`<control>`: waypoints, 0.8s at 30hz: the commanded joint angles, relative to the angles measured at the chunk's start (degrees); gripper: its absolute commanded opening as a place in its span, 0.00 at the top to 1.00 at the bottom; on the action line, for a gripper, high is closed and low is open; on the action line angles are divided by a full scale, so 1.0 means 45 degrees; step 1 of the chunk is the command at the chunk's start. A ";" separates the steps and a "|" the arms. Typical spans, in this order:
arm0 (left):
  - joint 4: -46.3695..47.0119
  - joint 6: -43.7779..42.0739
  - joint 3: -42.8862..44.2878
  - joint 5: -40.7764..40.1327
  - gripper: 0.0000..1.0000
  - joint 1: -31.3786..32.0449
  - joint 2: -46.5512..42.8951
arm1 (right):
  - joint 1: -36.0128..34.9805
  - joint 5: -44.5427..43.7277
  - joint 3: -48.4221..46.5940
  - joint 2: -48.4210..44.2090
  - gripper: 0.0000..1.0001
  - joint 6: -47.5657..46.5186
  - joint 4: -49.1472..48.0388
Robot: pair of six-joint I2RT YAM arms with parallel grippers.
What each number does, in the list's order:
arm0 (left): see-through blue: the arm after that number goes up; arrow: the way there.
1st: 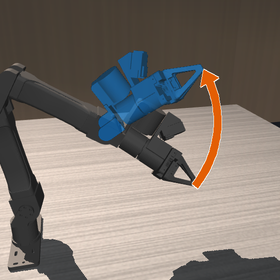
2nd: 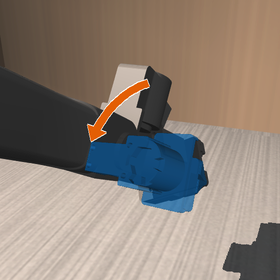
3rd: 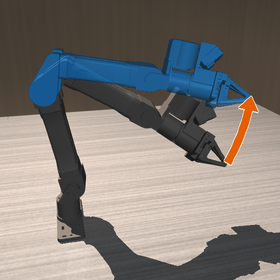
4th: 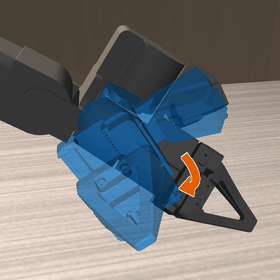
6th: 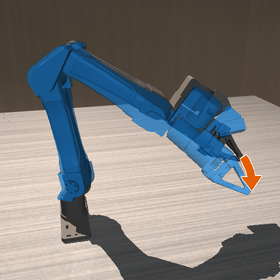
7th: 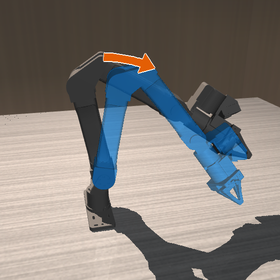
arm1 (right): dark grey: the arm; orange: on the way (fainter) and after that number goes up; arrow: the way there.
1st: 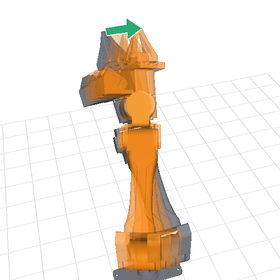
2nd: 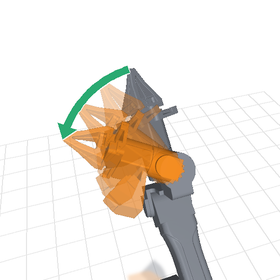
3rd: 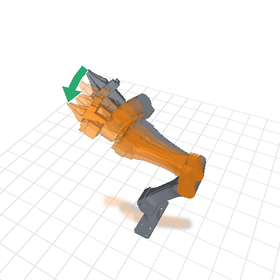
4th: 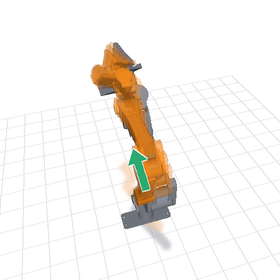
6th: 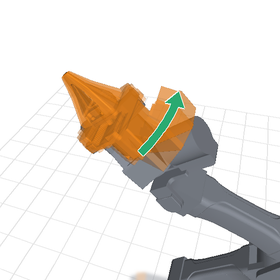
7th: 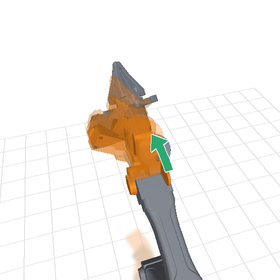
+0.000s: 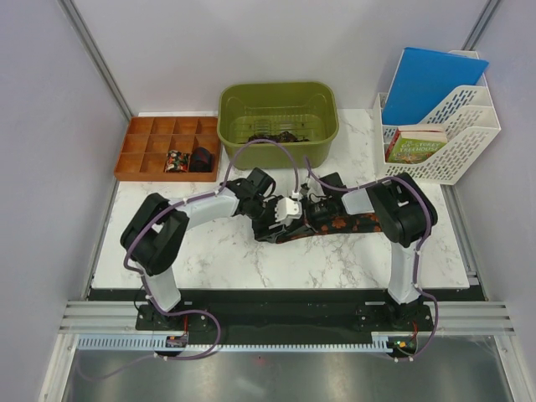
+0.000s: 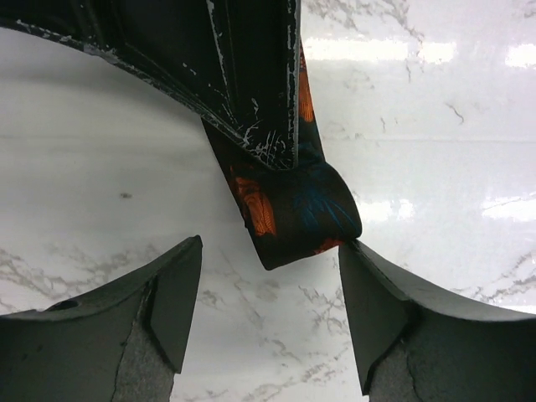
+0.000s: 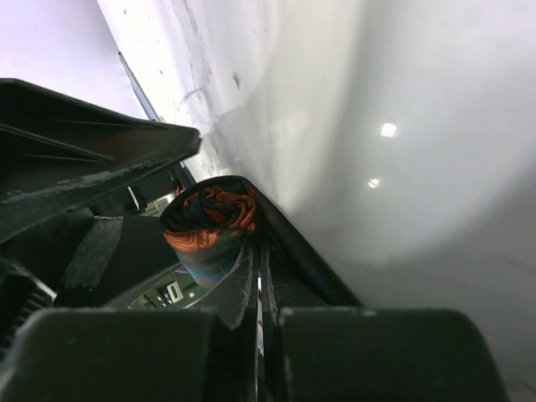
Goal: Roll the ties
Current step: Roll the tie at the center of the board.
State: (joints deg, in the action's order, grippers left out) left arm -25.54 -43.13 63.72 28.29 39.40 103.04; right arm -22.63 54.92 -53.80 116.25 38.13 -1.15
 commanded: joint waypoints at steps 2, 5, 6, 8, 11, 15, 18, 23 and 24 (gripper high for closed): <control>-0.0535 0.0151 -0.0331 0.0119 0.25 -0.0376 -0.1237 | -0.0459 -0.3961 0.0412 0.0751 1.00 0.0295 -0.0233; -0.0555 0.0890 -0.0430 0.0041 0.24 -0.0337 -0.1395 | -0.0459 -0.3923 0.0841 0.0361 1.00 0.0529 -0.0505; -0.0516 0.1049 -0.0411 0.0002 0.23 -0.0356 -0.1337 | -0.0459 -0.3922 0.1016 0.0301 1.00 0.0569 -0.0565; -0.0031 0.1593 -0.0488 -0.0173 0.22 -0.0221 -0.1259 | -0.0459 -0.3961 0.1213 0.0184 1.00 0.0686 -0.0933; 0.0498 0.1986 -0.0237 -0.0603 0.21 0.0071 -0.0888 | -0.0459 -0.3903 0.1194 0.0241 1.00 0.0882 -0.1014; 0.0578 0.2105 0.0058 -0.1363 0.21 0.0502 -0.0244 | -0.0439 -0.3805 0.1213 0.0203 1.00 0.1058 -0.1073; 0.0558 0.1969 0.0038 -0.1404 0.24 0.0639 -0.0048 | -0.0459 -0.3825 0.1369 0.0105 1.00 0.1233 -0.1287; 0.0519 0.1268 0.0214 -0.2301 0.50 0.0679 0.0713 | -0.0459 -0.3435 0.1312 0.0047 1.00 0.1468 -0.1600; 0.0500 0.1149 0.0253 -0.2593 0.54 0.0659 0.0772 | -0.0439 -0.3337 0.1253 0.0008 1.00 0.1526 -0.1600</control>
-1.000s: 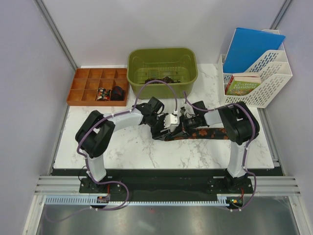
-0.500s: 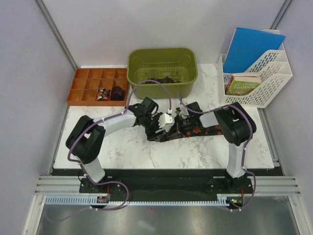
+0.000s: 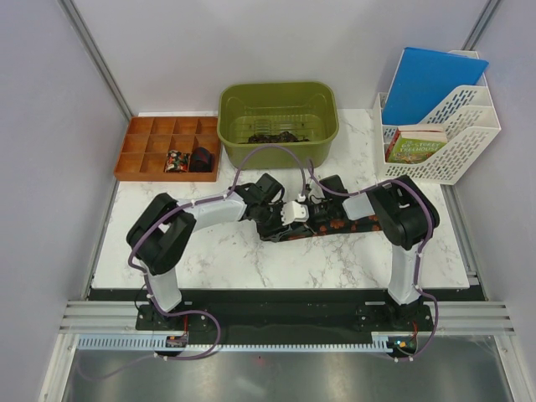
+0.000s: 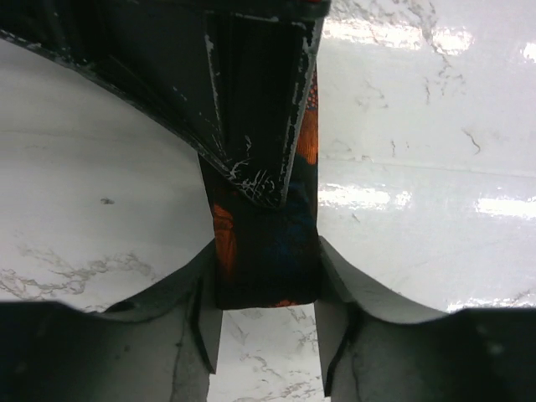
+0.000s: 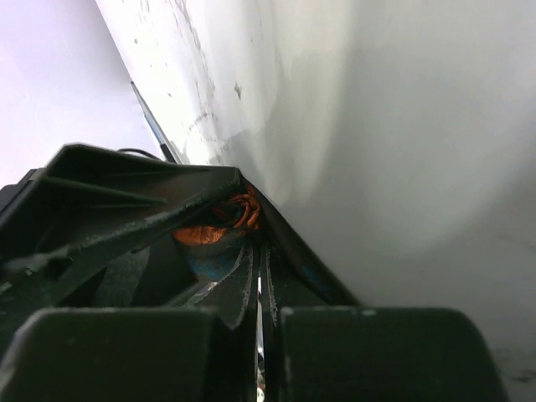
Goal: Roll the ties
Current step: Roll the tie at the center of the board.
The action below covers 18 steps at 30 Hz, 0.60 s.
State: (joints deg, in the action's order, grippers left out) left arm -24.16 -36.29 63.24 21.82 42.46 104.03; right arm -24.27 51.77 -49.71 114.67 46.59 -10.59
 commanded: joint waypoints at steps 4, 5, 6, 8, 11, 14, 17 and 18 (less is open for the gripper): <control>-0.0021 -0.1073 0.0438 -0.1120 0.67 -0.0352 0.0535 | -0.0056 -0.2364 0.0286 -0.0149 1.00 -0.0178 0.0692; -0.0079 -0.1249 0.0419 -0.1139 0.72 -0.0450 0.0516 | -0.0075 -0.2305 0.0286 -0.0402 1.00 -0.0177 0.0944; -0.0157 -0.1406 0.0419 -0.1081 0.73 -0.0509 0.0496 | -0.0075 -0.2285 0.0324 -0.0540 1.00 -0.0235 0.1121; -0.0372 -0.1758 0.0399 -0.0886 0.75 -0.0684 0.0418 | -0.0094 -0.2343 0.0461 -0.0891 1.00 -0.0294 0.1452; -0.0529 -0.2110 0.0360 -0.0709 0.75 -0.0763 0.0320 | -0.0055 -0.2441 0.0676 -0.1087 1.00 -0.0294 0.1688; -0.0684 -0.2188 0.0418 -0.0573 0.65 -0.0763 0.0320 | 0.0003 -0.2811 0.0794 -0.1089 1.00 -0.0508 0.2019; -0.0744 -0.2247 0.0438 -0.0338 0.60 -0.0783 0.0281 | 0.0315 -0.2910 0.0774 -0.0971 1.00 -0.0743 0.2332; -0.0763 -0.2267 0.0458 -0.0299 0.59 -0.0802 0.0281 | 0.0374 -0.2930 0.0716 -0.0990 1.00 -0.0860 0.2720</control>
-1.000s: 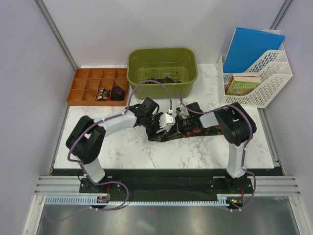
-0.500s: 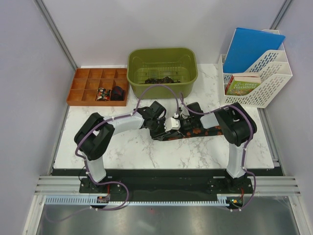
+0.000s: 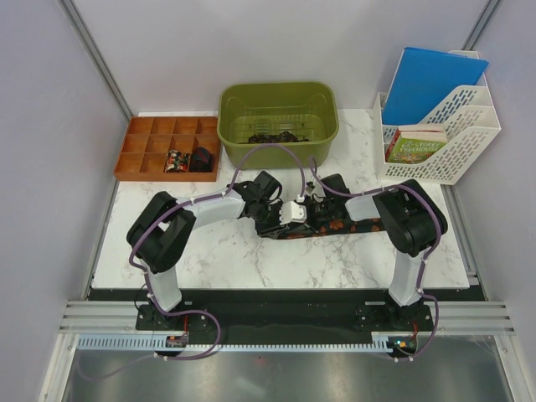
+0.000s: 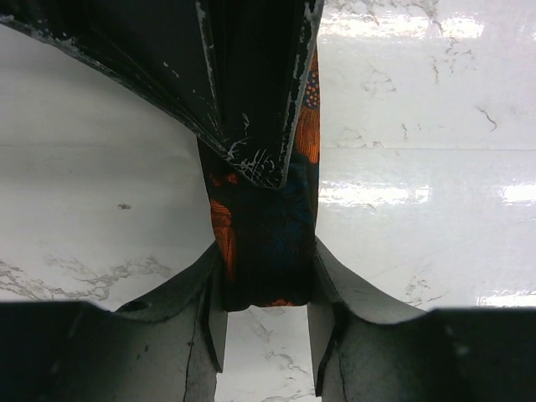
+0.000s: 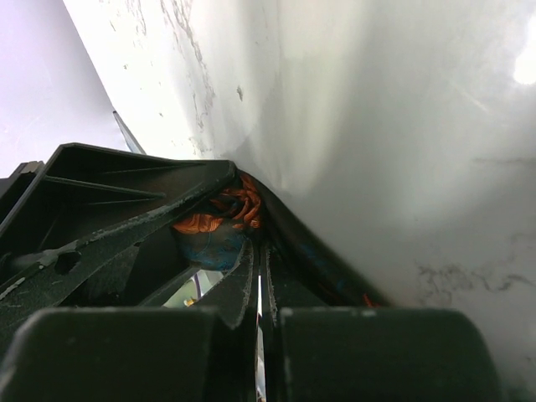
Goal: Roll the ties
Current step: Roll the tie at the center of the board.
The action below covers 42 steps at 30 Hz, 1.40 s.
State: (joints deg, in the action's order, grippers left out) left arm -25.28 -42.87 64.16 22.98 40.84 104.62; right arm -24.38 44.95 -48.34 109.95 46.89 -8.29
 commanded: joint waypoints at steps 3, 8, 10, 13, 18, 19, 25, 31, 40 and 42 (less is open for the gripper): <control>-0.0535 -0.0805 0.0254 -0.0518 0.59 -0.0462 0.0209 | 0.0555 -0.1570 0.0312 0.0058 1.00 -0.1377 0.2721; -0.0555 -0.0766 0.0312 -0.0382 0.53 -0.0559 0.0189 | 0.0516 -0.1687 0.0332 0.0078 1.00 -0.1376 0.2781; -0.0574 -0.0766 0.0312 -0.0342 0.52 -0.0599 0.0150 | 0.0477 -0.1843 0.0253 0.0466 1.00 -0.1475 0.2742; -0.0594 -0.1154 0.0196 -0.0069 0.62 -0.0638 0.0072 | 0.0496 -0.1183 -0.0078 0.0684 1.00 -0.1632 0.2392; -0.0925 -0.1722 0.0176 0.0147 0.78 -0.0638 0.0325 | 0.0632 -0.0303 0.0214 -0.0719 0.92 -0.1205 0.0791; -0.1080 -0.1819 0.0195 0.0185 0.81 -0.0638 0.0345 | 0.0691 -0.0146 0.0175 -0.0839 0.89 -0.1047 0.0615; -0.1277 -0.2113 0.0136 0.0225 0.85 -0.0638 0.0385 | 0.0926 0.0577 -0.0177 -0.1367 0.72 0.0065 -0.0166; -0.1316 -0.2231 0.0195 0.0244 0.86 -0.0638 0.0462 | 0.0556 0.0539 -0.0040 -0.1114 0.51 0.1664 -0.1260; -0.1316 -0.2192 0.0195 0.0263 0.85 -0.0638 0.0502 | -0.0226 -0.0144 -0.0098 -0.0156 0.48 0.2002 -0.1614; -0.1316 -0.2172 0.0195 0.0283 0.85 -0.0638 0.0540 | -0.0324 -0.0261 -0.0176 -0.0020 0.48 0.1768 -0.1400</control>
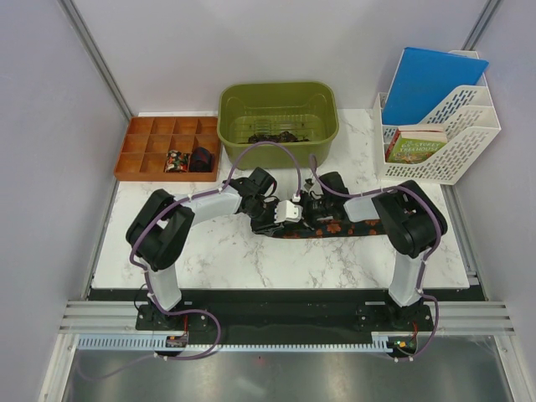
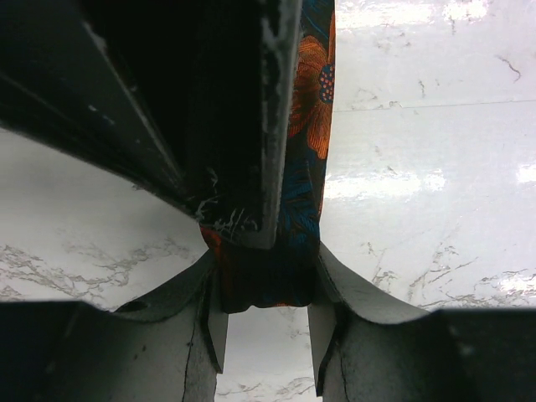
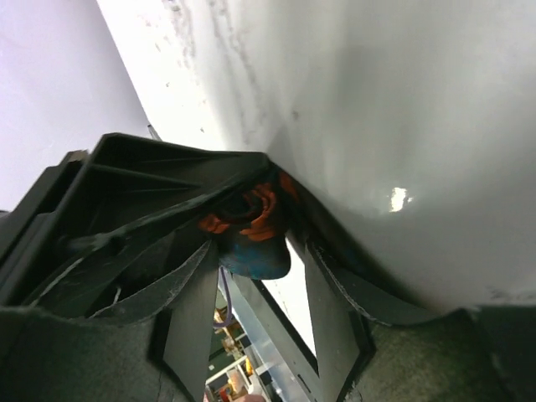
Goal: Roll the ties
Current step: Roll the tie at the center of the board.
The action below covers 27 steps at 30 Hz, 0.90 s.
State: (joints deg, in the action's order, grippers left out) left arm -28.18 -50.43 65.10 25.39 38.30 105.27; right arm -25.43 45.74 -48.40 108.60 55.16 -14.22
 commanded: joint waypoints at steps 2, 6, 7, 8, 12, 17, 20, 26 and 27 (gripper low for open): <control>-0.0651 -0.0433 0.0045 -0.0251 0.85 -0.0075 0.0414 | -0.0188 -0.0417 -0.0259 0.0359 0.51 -0.0186 -0.0122; -0.0651 -0.0374 0.0123 -0.0290 0.84 -0.0075 0.0454 | -0.0247 -0.0300 -0.0338 0.0379 0.79 -0.0225 -0.0239; -0.0631 -0.0374 0.0123 -0.0290 0.84 -0.0075 0.0473 | -0.0247 -0.0223 -0.0376 0.0379 0.83 -0.0264 -0.0239; -0.0651 -0.0355 0.0104 -0.0309 0.83 -0.0075 0.0492 | -0.0247 -0.0222 -0.0415 0.0341 0.86 -0.0284 -0.0162; -0.0573 -0.0199 0.0123 -0.0349 0.82 -0.0133 0.0532 | -0.0267 -0.0105 -0.0338 0.0009 1.00 -0.0050 0.0384; -0.0514 0.0036 0.0182 -0.0329 0.77 -0.0231 0.0590 | -0.0247 -0.0417 0.0208 -0.0441 1.00 -0.0302 0.1575; -0.0456 0.0133 0.0162 -0.0348 0.69 -0.0250 0.0551 | -0.0111 -0.1040 0.0229 0.0122 1.00 -0.1217 0.2142; -0.0377 0.0543 0.0162 0.0119 0.48 -0.0659 -0.0052 | 0.0143 -0.1510 -0.0747 0.1745 1.00 -0.2646 0.2768; -0.0377 0.0582 0.0162 0.0391 0.46 -0.0757 -0.0190 | 0.0163 -0.1550 -0.0787 0.1843 1.00 -0.2725 0.2769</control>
State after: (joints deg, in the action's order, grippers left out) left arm -28.58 -49.87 65.69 26.15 37.63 105.73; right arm -25.61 45.10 -51.57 111.81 49.74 -9.37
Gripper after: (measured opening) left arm 0.502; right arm 0.018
